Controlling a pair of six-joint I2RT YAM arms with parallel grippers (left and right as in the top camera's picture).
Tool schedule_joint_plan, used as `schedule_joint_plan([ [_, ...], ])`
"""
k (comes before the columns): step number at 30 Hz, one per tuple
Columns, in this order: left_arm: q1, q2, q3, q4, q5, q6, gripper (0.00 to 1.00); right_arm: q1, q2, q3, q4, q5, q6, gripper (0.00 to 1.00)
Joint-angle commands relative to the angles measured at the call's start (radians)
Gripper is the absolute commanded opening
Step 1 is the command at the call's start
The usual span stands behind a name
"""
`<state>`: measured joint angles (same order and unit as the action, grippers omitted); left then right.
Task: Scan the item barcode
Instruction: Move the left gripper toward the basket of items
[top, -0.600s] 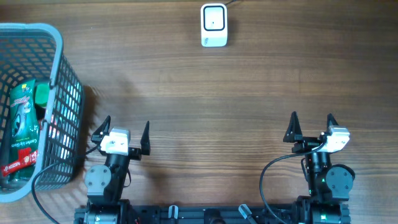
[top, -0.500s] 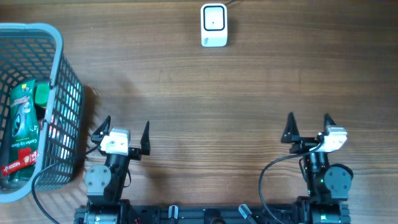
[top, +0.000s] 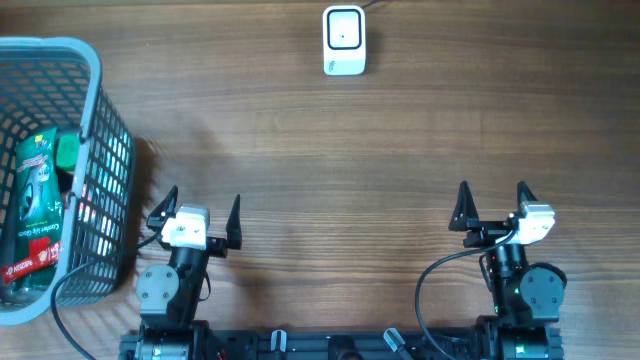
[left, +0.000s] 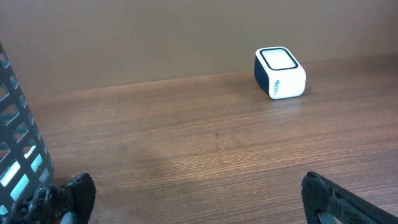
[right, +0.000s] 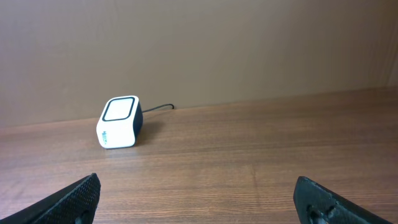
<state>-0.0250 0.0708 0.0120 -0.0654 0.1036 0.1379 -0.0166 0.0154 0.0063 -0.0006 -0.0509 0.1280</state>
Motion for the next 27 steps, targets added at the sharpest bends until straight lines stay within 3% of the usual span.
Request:
schedule_joint_plan([
  [1,0.005,-0.011,-0.006,-0.001,0.012,0.012,1.00,0.003,-0.008,-0.001,0.002,0.005,0.005,1.00],
  [27,0.005,-0.011,-0.006,-0.001,0.012,0.012,1.00,0.006,0.008,-0.001,0.002,0.005,0.005,1.00],
])
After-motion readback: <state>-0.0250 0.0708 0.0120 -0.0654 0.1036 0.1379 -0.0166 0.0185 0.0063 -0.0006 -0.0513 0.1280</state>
